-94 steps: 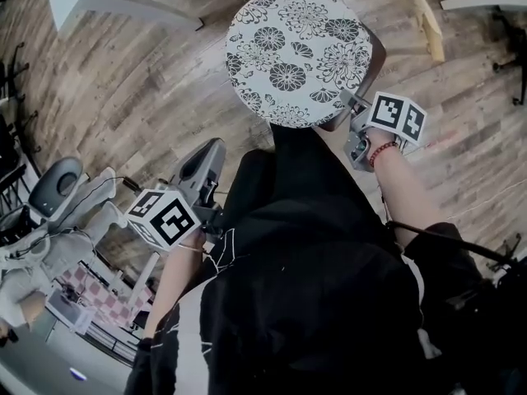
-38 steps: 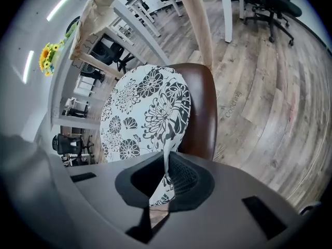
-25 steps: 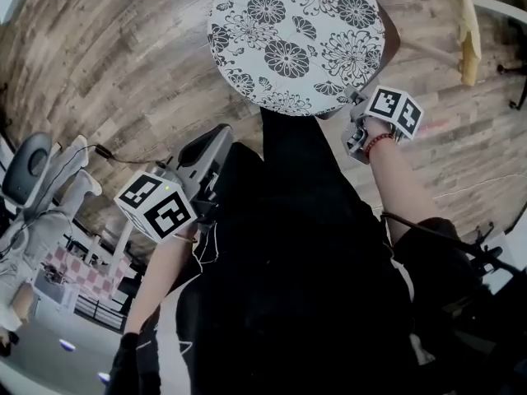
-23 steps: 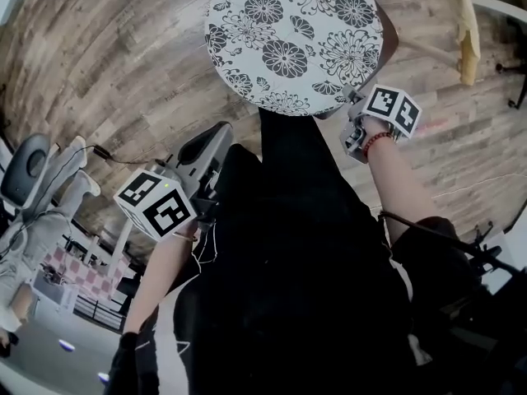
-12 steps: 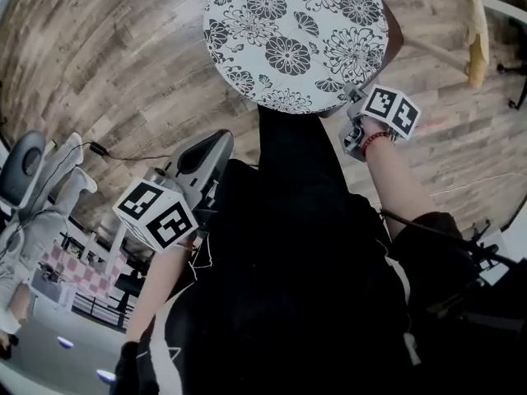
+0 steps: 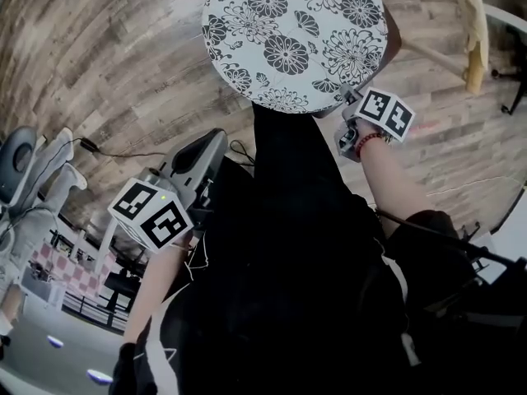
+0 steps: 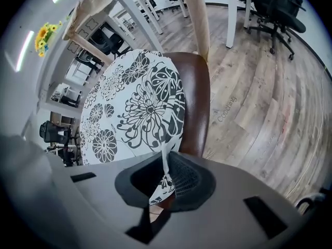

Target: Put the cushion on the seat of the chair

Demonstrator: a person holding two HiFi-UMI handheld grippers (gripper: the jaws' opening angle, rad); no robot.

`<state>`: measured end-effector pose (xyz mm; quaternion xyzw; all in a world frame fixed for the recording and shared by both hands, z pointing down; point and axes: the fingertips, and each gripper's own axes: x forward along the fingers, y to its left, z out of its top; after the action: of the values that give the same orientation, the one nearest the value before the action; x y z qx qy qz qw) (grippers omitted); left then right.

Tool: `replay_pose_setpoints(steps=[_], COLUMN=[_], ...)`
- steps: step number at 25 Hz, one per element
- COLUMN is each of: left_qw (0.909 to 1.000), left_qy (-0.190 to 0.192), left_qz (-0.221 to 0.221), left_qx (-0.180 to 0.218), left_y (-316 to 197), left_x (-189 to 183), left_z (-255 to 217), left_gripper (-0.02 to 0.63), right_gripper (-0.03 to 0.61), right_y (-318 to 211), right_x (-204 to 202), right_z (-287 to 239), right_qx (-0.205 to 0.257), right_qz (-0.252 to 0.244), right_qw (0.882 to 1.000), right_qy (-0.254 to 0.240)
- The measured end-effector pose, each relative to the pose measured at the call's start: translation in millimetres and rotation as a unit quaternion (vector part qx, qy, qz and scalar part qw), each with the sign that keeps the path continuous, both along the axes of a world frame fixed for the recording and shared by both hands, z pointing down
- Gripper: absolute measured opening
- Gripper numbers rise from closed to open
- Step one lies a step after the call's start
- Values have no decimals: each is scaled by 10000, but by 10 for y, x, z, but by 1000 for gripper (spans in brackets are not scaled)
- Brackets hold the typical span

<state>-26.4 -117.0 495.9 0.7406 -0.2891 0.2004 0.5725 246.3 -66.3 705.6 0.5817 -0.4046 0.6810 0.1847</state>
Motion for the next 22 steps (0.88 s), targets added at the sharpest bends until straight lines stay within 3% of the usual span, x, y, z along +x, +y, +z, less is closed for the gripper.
replay_pose_setpoints(steps=[6,17,22], left_qw=[9999,9991,9992], left_qy=[-60,-222,-142], left_qz=[-112,-347,-367], left_qx=[-32,-61,-12], left_y=[19,54,79], left_x=[-31,-230,-227], left_z=[25,142,129], left_gripper=[11,11,11], right_gripper=[31,32,37], right_y=[-8,-20,-22], right_x=[-28,-26,-33], right_z=[14,60,57], right_qx=[-49,-69,-190], right_qz=[-931,-898,-908], right_qw=[9951,9929,9929], right_qy=[320,781,751])
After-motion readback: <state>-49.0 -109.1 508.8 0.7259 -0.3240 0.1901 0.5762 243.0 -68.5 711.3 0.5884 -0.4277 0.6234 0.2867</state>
